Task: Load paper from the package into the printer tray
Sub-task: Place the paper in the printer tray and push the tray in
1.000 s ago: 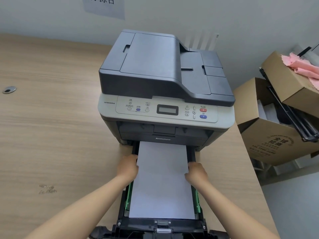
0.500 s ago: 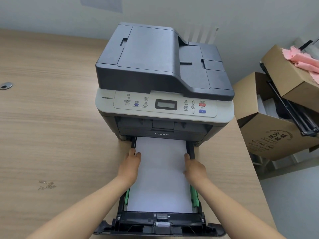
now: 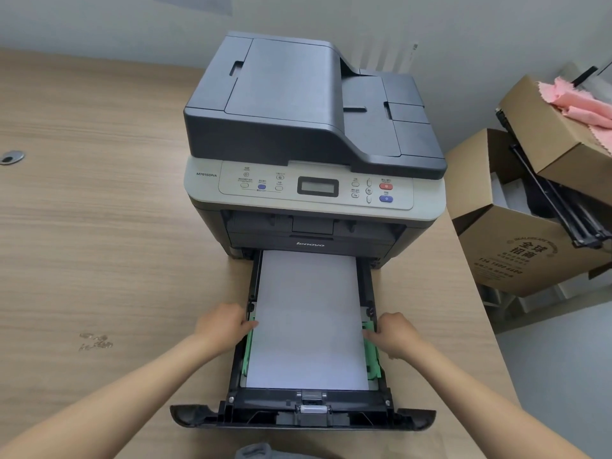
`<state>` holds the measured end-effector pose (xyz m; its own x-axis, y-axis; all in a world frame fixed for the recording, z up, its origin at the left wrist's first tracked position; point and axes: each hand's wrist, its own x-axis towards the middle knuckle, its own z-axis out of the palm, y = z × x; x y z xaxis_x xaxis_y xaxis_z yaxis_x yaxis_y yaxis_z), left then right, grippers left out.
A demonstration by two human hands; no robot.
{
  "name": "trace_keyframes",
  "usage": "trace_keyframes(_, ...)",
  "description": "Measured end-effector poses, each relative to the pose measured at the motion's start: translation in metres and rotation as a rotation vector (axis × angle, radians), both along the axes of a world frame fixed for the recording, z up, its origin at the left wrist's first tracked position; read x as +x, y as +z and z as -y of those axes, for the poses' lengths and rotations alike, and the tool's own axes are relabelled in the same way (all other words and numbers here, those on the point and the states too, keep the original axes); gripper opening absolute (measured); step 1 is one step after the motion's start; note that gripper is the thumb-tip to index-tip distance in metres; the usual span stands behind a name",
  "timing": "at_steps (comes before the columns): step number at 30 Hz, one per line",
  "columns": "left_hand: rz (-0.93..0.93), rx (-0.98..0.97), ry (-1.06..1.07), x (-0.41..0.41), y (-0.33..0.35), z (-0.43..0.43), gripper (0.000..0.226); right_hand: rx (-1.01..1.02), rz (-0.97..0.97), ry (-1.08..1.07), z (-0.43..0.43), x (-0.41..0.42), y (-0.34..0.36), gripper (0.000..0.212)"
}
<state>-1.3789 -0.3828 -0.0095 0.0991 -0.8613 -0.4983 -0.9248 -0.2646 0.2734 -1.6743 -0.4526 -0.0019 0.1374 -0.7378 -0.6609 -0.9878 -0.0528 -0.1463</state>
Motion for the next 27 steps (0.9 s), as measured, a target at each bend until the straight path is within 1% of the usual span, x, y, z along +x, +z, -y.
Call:
trace_keyframes(1, 0.032, 0.063, -0.027, 0.000, -0.001, -0.004, 0.042, 0.032, -0.021, 0.007, -0.003, 0.000, 0.000, 0.045)
trace_keyframes(3, 0.024, 0.139, -0.036, 0.000, -0.005, -0.008, 0.046, 0.065, -0.034, -0.005, -0.009, 0.001, 0.001, 0.043)
trace_keyframes(5, 0.040, 0.138, -0.036, -0.001, -0.005, -0.009, 0.046, 0.071, -0.029, -0.014, -0.012, 0.003, 0.003, 0.042)
trace_keyframes(7, 0.108, 0.105, -0.073, -0.006, -0.001, -0.010, 0.046, 0.066, -0.033, -0.009, -0.014, 0.005, 0.007, 0.042)
trace_keyframes(9, 0.185, 0.083, -0.123, -0.014, 0.005, -0.010, 0.040, 0.056, -0.051, 0.021, -0.015, 0.008, 0.010, 0.043)
trace_keyframes(11, 0.257, 0.091, -0.144, -0.023, 0.006, -0.010, 0.028, 0.032, -0.086, 0.072, -0.016, 0.011, 0.012, 0.040)
trace_keyframes(12, 0.284, 0.110, -0.147, -0.027, 0.006, -0.010, 0.027, 0.014, -0.107, 0.097, -0.016, 0.013, 0.012, 0.037)
trace_keyframes(14, 0.314, 0.131, -0.153, -0.031, 0.004, -0.008, 0.028, 0.001, -0.130, 0.120, -0.016, 0.013, 0.009, 0.039)
trace_keyframes(16, 0.284, 0.131, -0.133, -0.032, 0.002, -0.008, 0.026, 0.010, -0.119, 0.106, -0.017, 0.009, 0.005, 0.042)
trace_keyframes(18, 0.197, 0.100, -0.080, -0.028, 0.001, -0.011, 0.021, 0.032, -0.082, 0.079, -0.017, 0.005, 0.004, 0.045)
trace_keyframes(19, 0.132, 0.081, -0.031, -0.024, -0.002, -0.012, 0.026, 0.035, -0.060, 0.070, -0.017, 0.003, 0.003, 0.047)
trace_keyframes(20, 0.065, 0.071, 0.014, -0.020, -0.006, -0.014, 0.035, 0.028, -0.039, 0.068, -0.017, 0.003, 0.002, 0.047)
trace_keyframes(22, -0.045, 0.075, 0.054, -0.014, -0.014, -0.016, 0.047, 0.008, -0.011, 0.066, -0.018, 0.003, -0.003, 0.048)
trace_keyframes(27, -0.106, 0.047, 0.026, -0.014, -0.021, -0.019, 0.049, -0.023, 0.026, 0.045, -0.020, 0.002, -0.012, 0.047)
